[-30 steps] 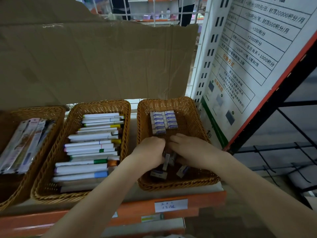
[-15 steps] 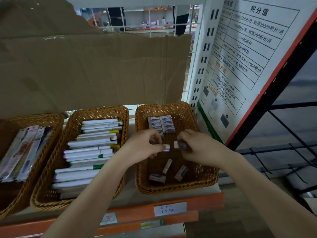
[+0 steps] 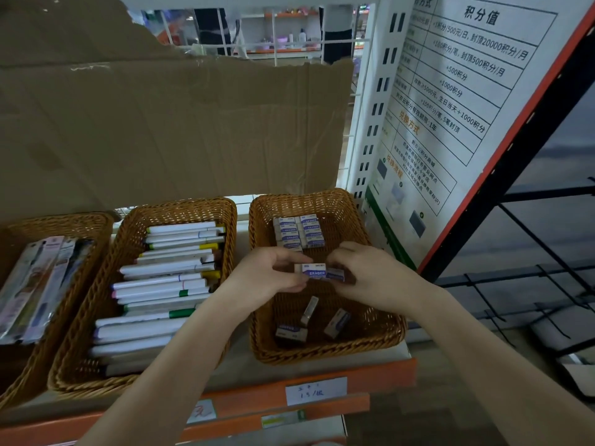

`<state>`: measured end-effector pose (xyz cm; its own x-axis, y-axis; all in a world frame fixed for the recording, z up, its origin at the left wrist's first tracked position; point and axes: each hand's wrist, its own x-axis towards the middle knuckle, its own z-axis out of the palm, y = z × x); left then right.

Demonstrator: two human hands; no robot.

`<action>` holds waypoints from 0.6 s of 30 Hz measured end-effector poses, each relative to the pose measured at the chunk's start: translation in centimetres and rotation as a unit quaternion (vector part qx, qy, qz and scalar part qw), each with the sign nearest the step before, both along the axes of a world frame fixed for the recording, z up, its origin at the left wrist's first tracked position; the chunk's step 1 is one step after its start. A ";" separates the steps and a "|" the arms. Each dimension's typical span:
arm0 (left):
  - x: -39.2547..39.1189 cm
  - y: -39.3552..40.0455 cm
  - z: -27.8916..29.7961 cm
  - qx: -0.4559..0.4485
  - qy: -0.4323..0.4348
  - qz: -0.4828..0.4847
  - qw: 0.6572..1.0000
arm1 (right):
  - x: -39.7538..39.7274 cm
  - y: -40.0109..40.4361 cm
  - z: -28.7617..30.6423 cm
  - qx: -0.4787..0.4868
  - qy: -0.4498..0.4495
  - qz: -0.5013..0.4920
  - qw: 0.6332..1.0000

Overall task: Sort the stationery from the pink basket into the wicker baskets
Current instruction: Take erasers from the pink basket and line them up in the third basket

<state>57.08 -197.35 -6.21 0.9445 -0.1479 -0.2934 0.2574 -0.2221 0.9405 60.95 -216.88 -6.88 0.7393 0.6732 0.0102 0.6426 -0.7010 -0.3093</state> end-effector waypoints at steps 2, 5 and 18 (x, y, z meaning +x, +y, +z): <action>0.3 0.2 -0.2 0.208 -0.100 -0.036 0.972 | 0.5 0.0 -0.3 -0.028 -0.008 -0.007 1.000; 1.0 0.2 -0.7 0.431 -0.197 -0.085 0.877 | 1.5 0.4 -1.0 -0.091 -0.024 -0.010 0.995; 3.8 -0.2 -2.1 0.618 -0.261 -0.124 0.731 | 4.8 2.3 -2.3 -0.075 -0.058 0.001 0.996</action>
<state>60.93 -197.52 -8.32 0.9648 -0.2597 0.0426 -0.2568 -0.9644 -0.0628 65.74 -214.54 -9.21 0.7380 0.6747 -0.0055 0.6689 -0.7326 -0.1259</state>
